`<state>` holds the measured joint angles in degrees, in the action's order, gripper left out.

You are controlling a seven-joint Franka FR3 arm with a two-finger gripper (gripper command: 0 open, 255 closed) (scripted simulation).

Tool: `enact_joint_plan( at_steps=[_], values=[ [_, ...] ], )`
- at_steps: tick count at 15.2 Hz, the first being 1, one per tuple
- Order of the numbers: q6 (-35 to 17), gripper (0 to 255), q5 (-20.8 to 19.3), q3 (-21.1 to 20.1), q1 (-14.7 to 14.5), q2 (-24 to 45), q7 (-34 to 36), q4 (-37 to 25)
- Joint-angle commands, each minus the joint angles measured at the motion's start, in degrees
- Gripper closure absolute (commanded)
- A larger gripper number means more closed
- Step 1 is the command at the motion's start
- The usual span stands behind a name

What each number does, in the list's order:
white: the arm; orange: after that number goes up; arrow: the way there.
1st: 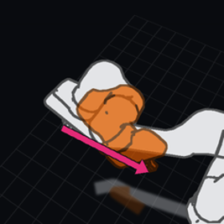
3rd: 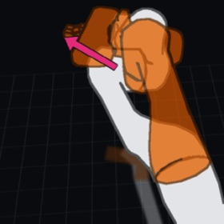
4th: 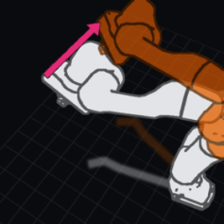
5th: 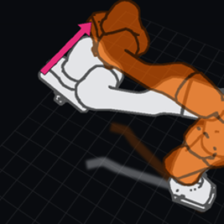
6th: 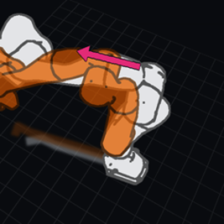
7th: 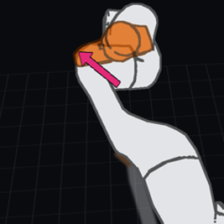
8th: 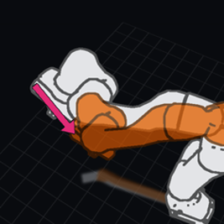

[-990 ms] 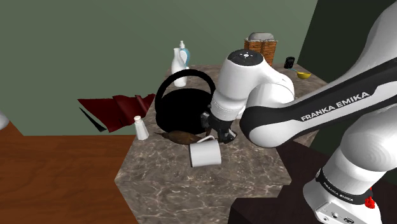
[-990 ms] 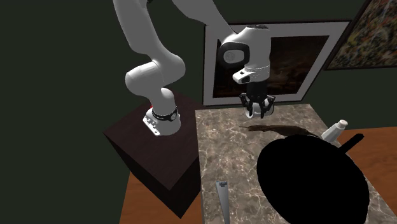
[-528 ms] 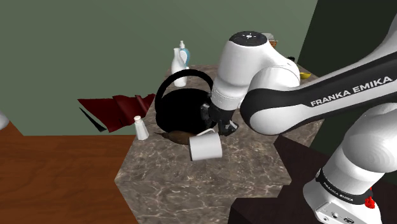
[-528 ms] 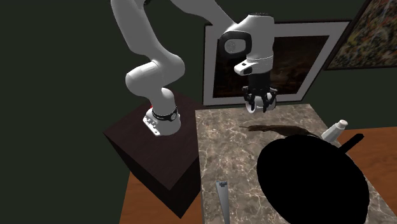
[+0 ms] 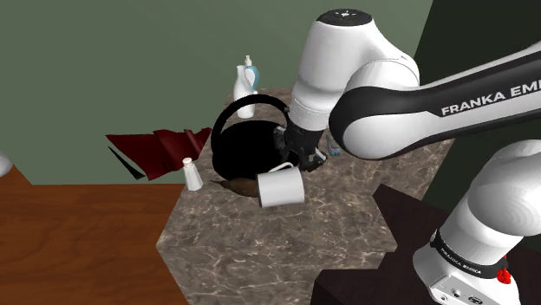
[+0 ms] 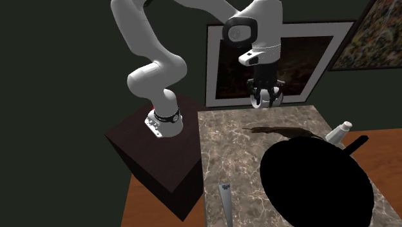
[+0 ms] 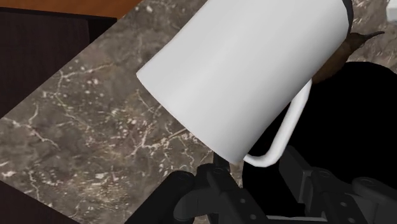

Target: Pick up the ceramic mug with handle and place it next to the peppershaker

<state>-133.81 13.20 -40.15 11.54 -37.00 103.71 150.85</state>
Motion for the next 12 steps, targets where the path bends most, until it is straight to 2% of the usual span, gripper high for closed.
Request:
enact_joint_plan(
  at_steps=[1, 12],
  values=[
    [2.0, 255, -0.1, 0.7, -0.2, -0.8, -0.3, -1.2],
    [11.1, 255, -1.1, 4.2, -0.4, -3.5, -1.7, -7.7]
  ],
)
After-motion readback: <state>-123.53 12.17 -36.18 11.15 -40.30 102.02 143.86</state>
